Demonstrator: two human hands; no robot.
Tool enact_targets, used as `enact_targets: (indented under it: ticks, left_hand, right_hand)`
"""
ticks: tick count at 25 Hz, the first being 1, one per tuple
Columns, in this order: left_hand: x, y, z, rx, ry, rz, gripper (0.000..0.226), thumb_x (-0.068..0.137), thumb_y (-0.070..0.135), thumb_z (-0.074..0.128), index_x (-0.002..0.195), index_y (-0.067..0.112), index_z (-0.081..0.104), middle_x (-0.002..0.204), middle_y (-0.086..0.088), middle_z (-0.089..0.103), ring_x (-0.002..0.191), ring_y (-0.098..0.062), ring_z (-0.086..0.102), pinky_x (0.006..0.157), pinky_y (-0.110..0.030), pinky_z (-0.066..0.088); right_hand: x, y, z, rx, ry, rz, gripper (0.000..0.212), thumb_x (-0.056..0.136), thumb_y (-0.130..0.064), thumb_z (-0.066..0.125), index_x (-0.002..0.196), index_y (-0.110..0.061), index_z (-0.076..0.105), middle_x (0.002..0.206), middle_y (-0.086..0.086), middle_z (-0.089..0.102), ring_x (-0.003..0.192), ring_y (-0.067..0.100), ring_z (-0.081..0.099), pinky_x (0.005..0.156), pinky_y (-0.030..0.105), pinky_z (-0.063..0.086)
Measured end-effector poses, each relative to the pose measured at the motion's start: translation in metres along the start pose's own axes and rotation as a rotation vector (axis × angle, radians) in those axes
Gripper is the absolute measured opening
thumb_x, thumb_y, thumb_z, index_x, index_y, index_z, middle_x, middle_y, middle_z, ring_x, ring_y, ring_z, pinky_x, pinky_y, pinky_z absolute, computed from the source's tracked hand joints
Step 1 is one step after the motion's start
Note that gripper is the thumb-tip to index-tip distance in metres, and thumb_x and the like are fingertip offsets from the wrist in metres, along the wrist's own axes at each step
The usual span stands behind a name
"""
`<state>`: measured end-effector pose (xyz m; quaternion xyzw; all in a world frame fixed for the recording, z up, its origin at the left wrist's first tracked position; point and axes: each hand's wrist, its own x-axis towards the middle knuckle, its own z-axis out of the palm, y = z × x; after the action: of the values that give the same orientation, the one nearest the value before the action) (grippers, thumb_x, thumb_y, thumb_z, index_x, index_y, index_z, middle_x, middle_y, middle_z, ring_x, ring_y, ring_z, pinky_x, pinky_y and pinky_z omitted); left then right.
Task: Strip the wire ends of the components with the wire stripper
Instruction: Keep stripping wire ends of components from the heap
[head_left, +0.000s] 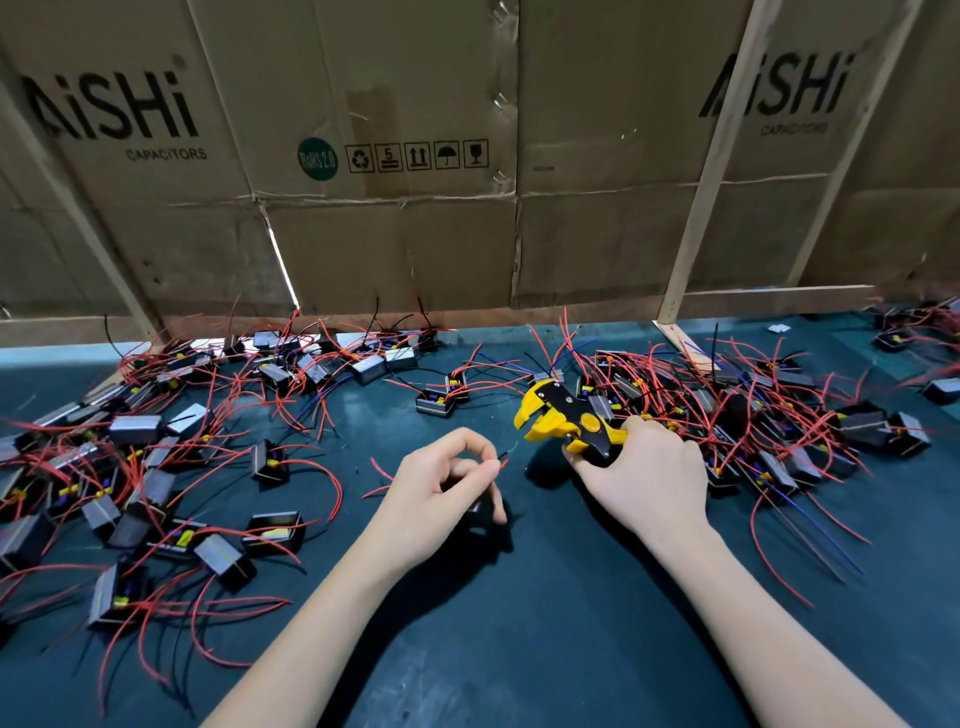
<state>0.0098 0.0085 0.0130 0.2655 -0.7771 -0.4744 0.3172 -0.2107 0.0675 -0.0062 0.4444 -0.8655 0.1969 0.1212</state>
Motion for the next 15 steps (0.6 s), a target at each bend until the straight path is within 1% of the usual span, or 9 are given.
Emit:
enact_targets:
  ticks: [3, 5, 7, 9, 10, 11, 13, 15]
  left_hand:
    - [-0.001, -0.002, 0.0, -0.048, -0.051, 0.005, 0.01, 0.099, 0.015, 0.056, 0.089, 0.013, 0.056, 0.067, -0.009, 0.072, 0.059, -0.013, 0.059, 0.065, -0.019, 0.046]
    - [0.001, -0.005, 0.0, -0.021, -0.052, 0.025, 0.009, 0.099, 0.012, 0.056, 0.09, 0.013, 0.057, 0.074, -0.006, 0.073, 0.068, -0.013, 0.061, 0.069, -0.018, 0.046]
    - [0.003, -0.01, -0.001, 0.021, -0.019, 0.031, 0.014, 0.097, 0.002, 0.054, 0.089, 0.012, 0.06, 0.082, -0.004, 0.071, 0.077, -0.013, 0.064, 0.077, -0.019, 0.048]
    - [0.004, -0.015, -0.004, -0.023, 0.029, -0.03, 0.022, 0.095, -0.006, 0.049, 0.085, 0.01, 0.06, 0.083, -0.006, 0.07, 0.075, -0.016, 0.065, 0.076, -0.025, 0.05]
    - [0.004, -0.018, -0.006, -0.047, 0.04, -0.063, 0.022, 0.094, -0.006, 0.049, 0.085, 0.011, 0.06, 0.081, -0.006, 0.071, 0.074, -0.017, 0.065, 0.075, -0.027, 0.052]
    - [0.004, -0.019, -0.007, -0.052, 0.043, -0.076, 0.021, 0.094, -0.005, 0.051, 0.087, 0.012, 0.061, 0.08, -0.005, 0.071, 0.074, -0.016, 0.065, 0.075, -0.028, 0.052]
    - [0.003, -0.018, -0.008, 0.008, 0.032, -0.06, 0.014, 0.091, 0.004, 0.061, 0.093, 0.017, 0.065, 0.08, -0.002, 0.071, 0.075, -0.013, 0.063, 0.077, -0.024, 0.051]
    - [0.002, -0.015, -0.007, 0.162, 0.004, -0.019, 0.011, 0.084, 0.019, 0.075, 0.093, 0.024, 0.07, 0.082, 0.005, 0.07, 0.072, -0.007, 0.062, 0.072, -0.018, 0.049]
  right_hand:
    - [-0.002, -0.003, 0.003, -0.094, 0.031, -0.048, 0.061, 0.074, -0.074, 0.051, 0.091, -0.016, 0.059, 0.095, 0.002, 0.066, 0.093, 0.027, 0.063, 0.079, 0.037, 0.039]
    - [-0.005, -0.006, 0.003, -0.105, 0.047, -0.087, 0.06, 0.073, -0.073, 0.053, 0.09, -0.015, 0.059, 0.092, 0.003, 0.067, 0.091, 0.028, 0.063, 0.076, 0.037, 0.038]
    - [-0.007, -0.009, 0.002, -0.091, 0.056, -0.119, 0.058, 0.073, -0.07, 0.056, 0.087, -0.014, 0.059, 0.088, 0.004, 0.066, 0.087, 0.029, 0.062, 0.075, 0.038, 0.038]
    - [-0.009, -0.01, 0.001, -0.092, 0.042, -0.128, 0.057, 0.073, -0.071, 0.055, 0.087, -0.015, 0.058, 0.088, 0.003, 0.066, 0.087, 0.028, 0.062, 0.075, 0.038, 0.038]
    - [-0.009, -0.01, 0.001, -0.097, 0.029, -0.127, 0.057, 0.073, -0.072, 0.053, 0.087, -0.016, 0.058, 0.088, 0.002, 0.065, 0.088, 0.027, 0.062, 0.076, 0.038, 0.037]
    - [-0.01, -0.009, 0.001, -0.102, 0.019, -0.125, 0.058, 0.073, -0.072, 0.051, 0.087, -0.017, 0.057, 0.088, 0.001, 0.065, 0.089, 0.027, 0.062, 0.076, 0.037, 0.037]
    - [-0.01, -0.008, 0.0, -0.117, 0.004, -0.114, 0.059, 0.074, -0.073, 0.05, 0.089, -0.017, 0.057, 0.09, 0.0, 0.065, 0.09, 0.026, 0.062, 0.078, 0.037, 0.037]
    - [-0.009, -0.007, -0.002, -0.123, -0.002, -0.099, 0.059, 0.074, -0.074, 0.05, 0.09, -0.017, 0.057, 0.093, 0.0, 0.066, 0.092, 0.025, 0.062, 0.079, 0.037, 0.038]
